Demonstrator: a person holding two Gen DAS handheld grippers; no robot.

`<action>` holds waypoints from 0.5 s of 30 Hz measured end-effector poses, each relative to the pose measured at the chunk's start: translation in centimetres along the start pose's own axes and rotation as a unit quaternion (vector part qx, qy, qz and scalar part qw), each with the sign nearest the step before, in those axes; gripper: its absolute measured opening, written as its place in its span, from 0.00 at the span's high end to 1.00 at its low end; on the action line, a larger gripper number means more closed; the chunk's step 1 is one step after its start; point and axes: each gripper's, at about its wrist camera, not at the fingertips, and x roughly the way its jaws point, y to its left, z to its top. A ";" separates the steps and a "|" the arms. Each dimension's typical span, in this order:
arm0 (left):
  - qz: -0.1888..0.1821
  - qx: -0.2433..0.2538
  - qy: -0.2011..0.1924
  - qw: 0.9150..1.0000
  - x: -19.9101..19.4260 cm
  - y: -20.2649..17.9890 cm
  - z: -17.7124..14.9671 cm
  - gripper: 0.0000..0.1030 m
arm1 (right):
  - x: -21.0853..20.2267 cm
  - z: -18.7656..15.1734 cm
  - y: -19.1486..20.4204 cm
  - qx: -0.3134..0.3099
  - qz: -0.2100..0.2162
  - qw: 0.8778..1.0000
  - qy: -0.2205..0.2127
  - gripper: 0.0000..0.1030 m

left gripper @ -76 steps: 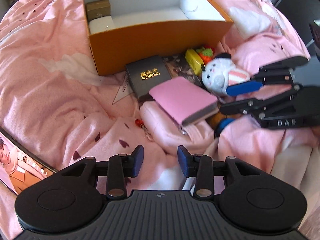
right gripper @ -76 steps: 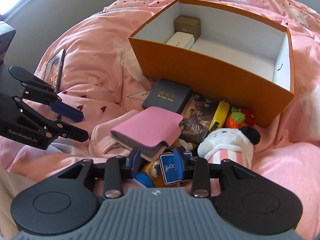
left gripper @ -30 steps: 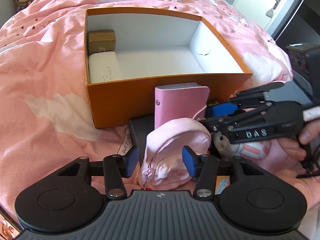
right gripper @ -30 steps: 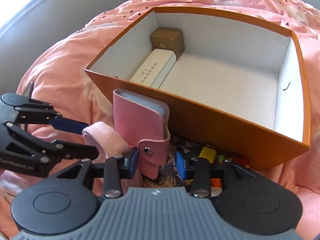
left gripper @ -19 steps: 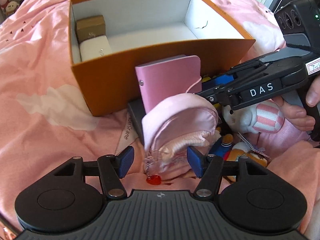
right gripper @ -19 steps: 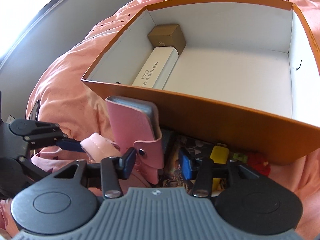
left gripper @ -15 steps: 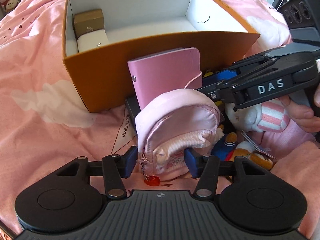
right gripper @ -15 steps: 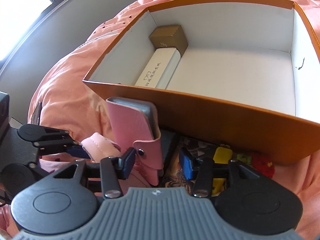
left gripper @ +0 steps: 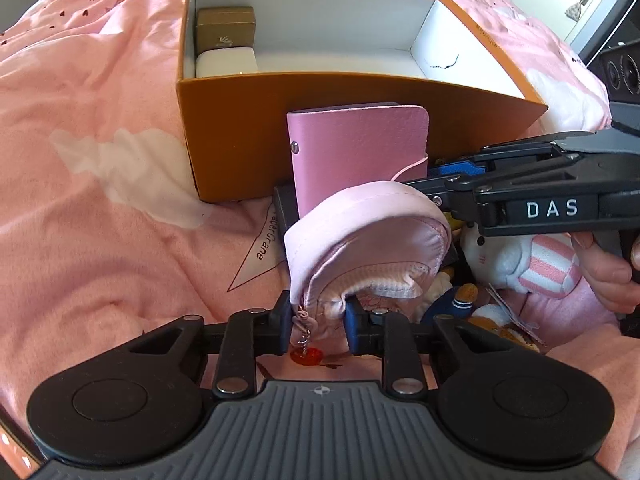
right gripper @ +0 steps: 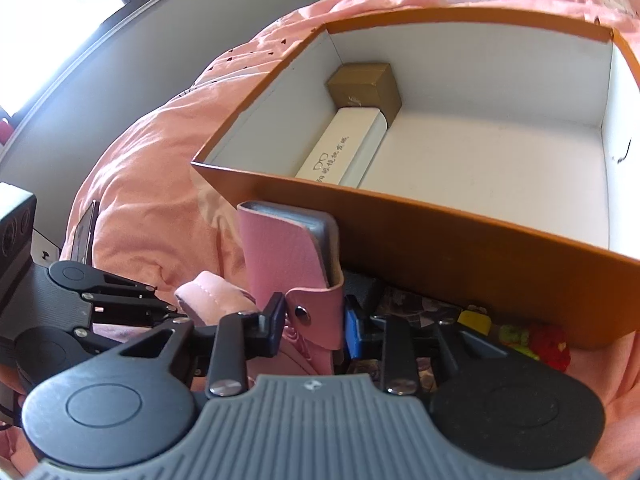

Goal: Organize objects
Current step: 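Lift the pink pouch with the left tool while the right tool grasps the pink wallet, then carry the pink pouch with the left tool while the right tool lowers the wallet into the box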

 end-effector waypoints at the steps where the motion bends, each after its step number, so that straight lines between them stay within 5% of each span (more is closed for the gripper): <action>1: 0.000 0.000 -0.004 1.000 -0.3 -0.1 -0.1 0.74 | -0.3 0.0 0.4 -0.009 -0.007 1.000 -0.006 0.69; 8: -0.009 -0.012 -0.041 0.999 -2.7 -0.2 -0.3 0.77 | -3.2 0.0 2.8 -0.076 -0.067 0.994 -0.052 0.69; 15: -0.034 -0.005 -0.078 0.996 -5.5 -1.1 0.6 0.77 | -7.2 0.6 2.8 -0.061 -0.080 0.991 -0.088 0.70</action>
